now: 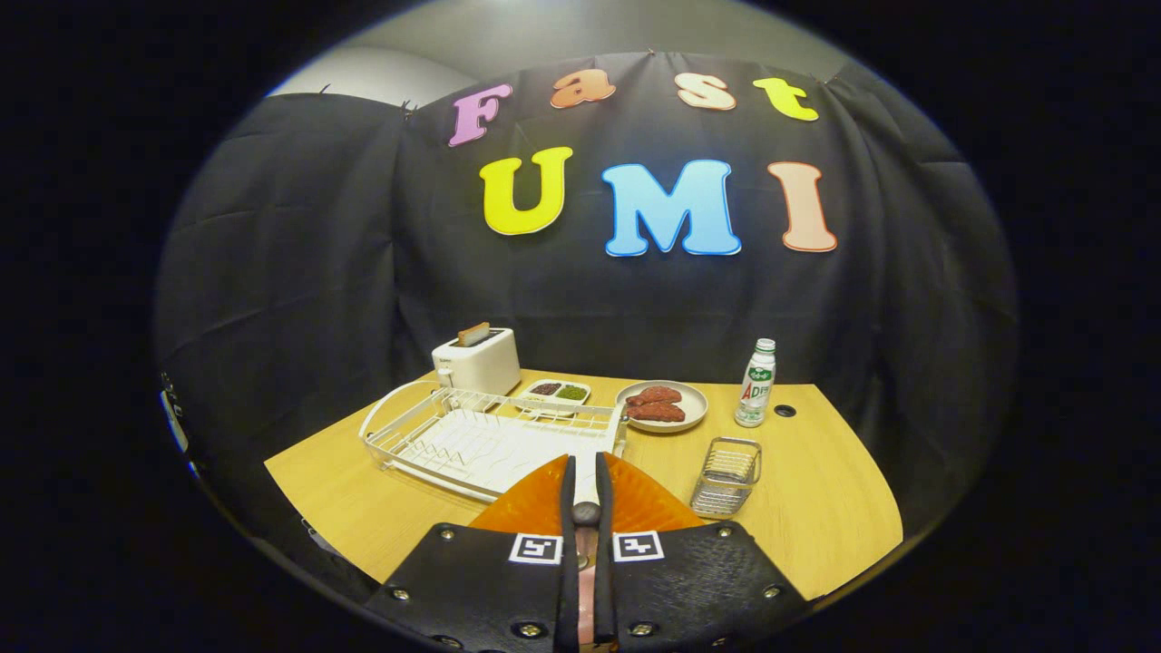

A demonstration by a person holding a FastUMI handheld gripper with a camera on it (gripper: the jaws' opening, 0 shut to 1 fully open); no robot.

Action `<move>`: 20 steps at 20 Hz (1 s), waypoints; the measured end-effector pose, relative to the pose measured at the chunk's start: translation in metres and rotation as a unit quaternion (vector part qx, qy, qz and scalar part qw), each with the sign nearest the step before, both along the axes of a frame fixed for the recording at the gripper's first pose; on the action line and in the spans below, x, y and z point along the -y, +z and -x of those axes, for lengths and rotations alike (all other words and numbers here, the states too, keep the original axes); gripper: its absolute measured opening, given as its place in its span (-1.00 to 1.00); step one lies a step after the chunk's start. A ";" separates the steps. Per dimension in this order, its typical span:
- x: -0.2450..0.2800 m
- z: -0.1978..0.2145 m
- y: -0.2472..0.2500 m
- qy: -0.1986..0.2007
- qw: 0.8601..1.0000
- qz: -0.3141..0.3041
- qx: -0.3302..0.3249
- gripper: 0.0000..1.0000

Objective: Take the plate from the dish rack, then take the spoon from the basket and place it into the plate.

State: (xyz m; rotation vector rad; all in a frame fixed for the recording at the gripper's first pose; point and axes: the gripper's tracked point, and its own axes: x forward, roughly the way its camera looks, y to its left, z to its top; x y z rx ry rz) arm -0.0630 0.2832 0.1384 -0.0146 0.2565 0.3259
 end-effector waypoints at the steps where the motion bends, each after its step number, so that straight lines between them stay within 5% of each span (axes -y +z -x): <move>1: -0.007 0.000 -0.004 0.007 1.000 -0.001 -0.005 -0.88; 13: -0.068 -0.004 -0.053 0.067 0.996 0.022 -0.059 -0.85; 20: -0.064 -0.009 -0.033 0.070 0.997 0.009 -0.038 -0.72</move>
